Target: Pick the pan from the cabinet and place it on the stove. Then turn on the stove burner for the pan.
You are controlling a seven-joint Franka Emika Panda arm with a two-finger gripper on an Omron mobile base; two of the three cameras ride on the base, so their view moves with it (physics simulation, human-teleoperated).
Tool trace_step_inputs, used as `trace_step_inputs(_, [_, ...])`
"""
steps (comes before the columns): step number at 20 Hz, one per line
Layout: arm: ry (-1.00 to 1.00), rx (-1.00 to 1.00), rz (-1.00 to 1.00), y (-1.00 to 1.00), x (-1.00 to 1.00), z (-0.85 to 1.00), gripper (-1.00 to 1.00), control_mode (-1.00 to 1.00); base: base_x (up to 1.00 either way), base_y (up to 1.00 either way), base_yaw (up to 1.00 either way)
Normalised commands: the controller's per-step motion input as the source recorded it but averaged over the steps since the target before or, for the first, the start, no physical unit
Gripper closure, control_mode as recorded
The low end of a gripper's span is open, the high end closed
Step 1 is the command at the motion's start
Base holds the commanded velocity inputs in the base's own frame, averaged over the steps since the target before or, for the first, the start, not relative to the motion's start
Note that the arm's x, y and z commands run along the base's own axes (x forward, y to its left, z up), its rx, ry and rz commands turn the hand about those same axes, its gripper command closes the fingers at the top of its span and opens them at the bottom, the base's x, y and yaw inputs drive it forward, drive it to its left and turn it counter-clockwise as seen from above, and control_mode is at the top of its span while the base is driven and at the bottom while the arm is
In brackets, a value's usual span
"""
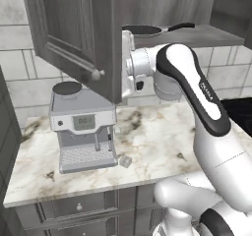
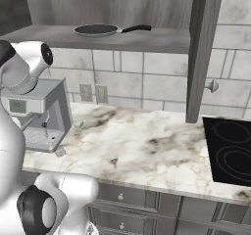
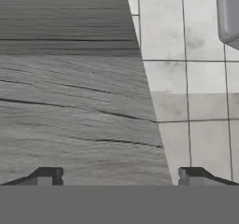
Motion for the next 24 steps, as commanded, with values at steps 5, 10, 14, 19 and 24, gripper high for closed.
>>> trace_step_inputs(5, [0.0,-0.01,0.13,0.95,-0.23,-0.01,-1.0,-1.0,0.0,0.0,0.0])
trace_step_inputs(10, [0.03,-0.04,0.1,0.95,-0.13,-0.05,-1.0,-1.0,0.0,0.0,0.0])
trace_step_inputs(14, [0.02,-0.03,0.02,0.18,-0.08,-0.04,-1.0,-1.0,0.0,0.0,0.0])
trace_step_inputs(19, [-0.2,-0.04,0.08,-0.19,0.0,-0.02,-1.0,-1.0,0.0,0.0,0.0])
trace_step_inputs(24, [-0.32,-0.06,0.04,-0.42,-0.02,0.0,-1.0,-1.0,0.0,0.0,0.0])
